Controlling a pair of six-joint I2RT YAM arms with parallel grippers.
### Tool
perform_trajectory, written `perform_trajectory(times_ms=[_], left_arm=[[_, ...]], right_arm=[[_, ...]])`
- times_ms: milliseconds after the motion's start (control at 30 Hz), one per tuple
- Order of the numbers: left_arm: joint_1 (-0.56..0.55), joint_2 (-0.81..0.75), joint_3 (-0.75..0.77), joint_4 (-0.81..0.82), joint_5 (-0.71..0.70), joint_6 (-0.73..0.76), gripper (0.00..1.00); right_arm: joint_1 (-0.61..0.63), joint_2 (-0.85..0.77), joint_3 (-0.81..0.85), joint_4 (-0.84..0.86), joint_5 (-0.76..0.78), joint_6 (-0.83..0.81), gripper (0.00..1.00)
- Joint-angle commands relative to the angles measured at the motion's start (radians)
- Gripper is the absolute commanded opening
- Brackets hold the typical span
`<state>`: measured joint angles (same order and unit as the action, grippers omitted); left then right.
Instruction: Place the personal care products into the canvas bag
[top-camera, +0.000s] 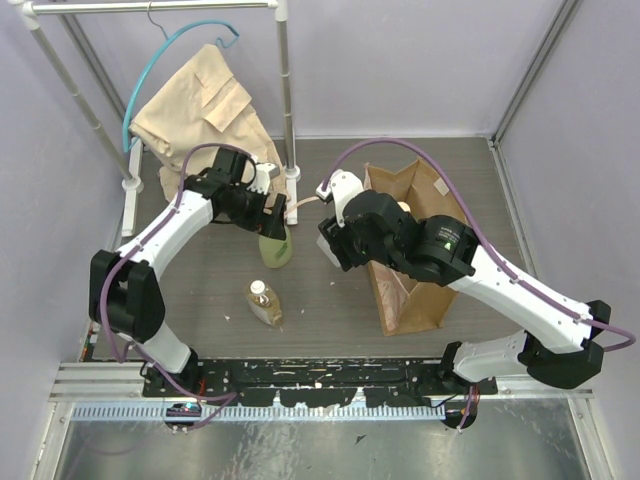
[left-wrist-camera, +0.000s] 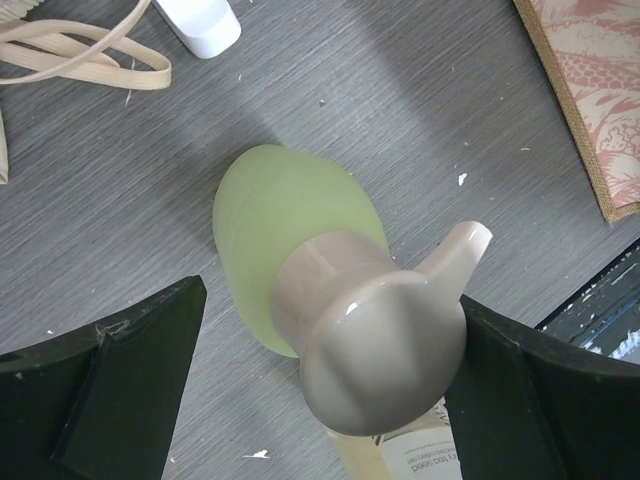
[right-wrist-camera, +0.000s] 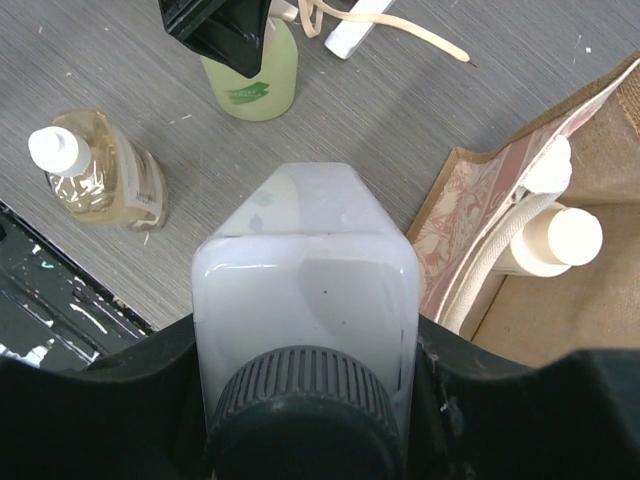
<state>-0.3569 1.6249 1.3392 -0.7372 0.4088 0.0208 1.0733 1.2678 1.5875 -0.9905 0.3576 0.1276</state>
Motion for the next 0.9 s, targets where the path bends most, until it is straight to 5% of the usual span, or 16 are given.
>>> perform_trajectory(times_ms=[0, 133, 367, 667, 867], left_arm=[[0.002, 0.009, 0.037, 0.007, 0.007, 0.011, 0.98], [0.002, 0.014, 0.038, 0.007, 0.02, 0.013, 0.95], [0.002, 0.03, 0.027, 0.007, 0.018, 0.003, 0.46], [0.003, 0.011, 0.005, 0.001, -0.016, 0.002, 0.35], [0.0, -0.003, -0.008, -0.006, -0.029, 0.001, 0.34]], right_arm=[[0.002, -0.049, 0.044, 0.114, 0.06, -0.017, 0.01], [0.001, -0.045, 0.06, 0.109, 0.089, -0.02, 0.01], [-0.148, -0.026, 0.166, 0.115, 0.033, -0.081, 0.01], [-0.31, 0.067, 0.408, 0.062, 0.025, -0.153, 0.01], [-0.414, 0.04, 0.365, 0.046, 0.064, -0.159, 0.01]])
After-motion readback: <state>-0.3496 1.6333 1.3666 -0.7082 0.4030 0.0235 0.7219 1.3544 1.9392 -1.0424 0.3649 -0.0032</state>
